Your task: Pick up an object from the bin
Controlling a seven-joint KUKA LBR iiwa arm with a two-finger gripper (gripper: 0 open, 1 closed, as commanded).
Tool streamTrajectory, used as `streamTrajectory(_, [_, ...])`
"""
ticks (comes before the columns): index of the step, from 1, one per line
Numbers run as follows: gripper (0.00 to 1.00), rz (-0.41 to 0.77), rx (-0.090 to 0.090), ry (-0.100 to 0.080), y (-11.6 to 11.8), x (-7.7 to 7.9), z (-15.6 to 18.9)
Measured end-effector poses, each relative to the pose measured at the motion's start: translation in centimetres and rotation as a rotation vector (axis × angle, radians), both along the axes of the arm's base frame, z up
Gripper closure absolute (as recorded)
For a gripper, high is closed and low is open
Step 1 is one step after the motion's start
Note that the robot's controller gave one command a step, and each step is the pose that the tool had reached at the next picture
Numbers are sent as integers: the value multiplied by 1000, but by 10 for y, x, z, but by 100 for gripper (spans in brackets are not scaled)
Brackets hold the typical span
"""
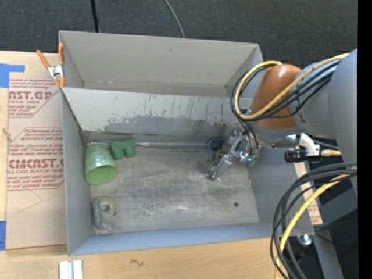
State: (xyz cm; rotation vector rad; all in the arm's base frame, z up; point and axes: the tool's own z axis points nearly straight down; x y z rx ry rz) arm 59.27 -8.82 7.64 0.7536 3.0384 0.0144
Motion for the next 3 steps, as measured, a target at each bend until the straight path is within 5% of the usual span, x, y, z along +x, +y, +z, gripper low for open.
streamTrajectory(2, [0, 6, -5, 11, 4, 3, 4])
streamTrajectory(3, [0, -329, 1, 9, -15, 0, -4])
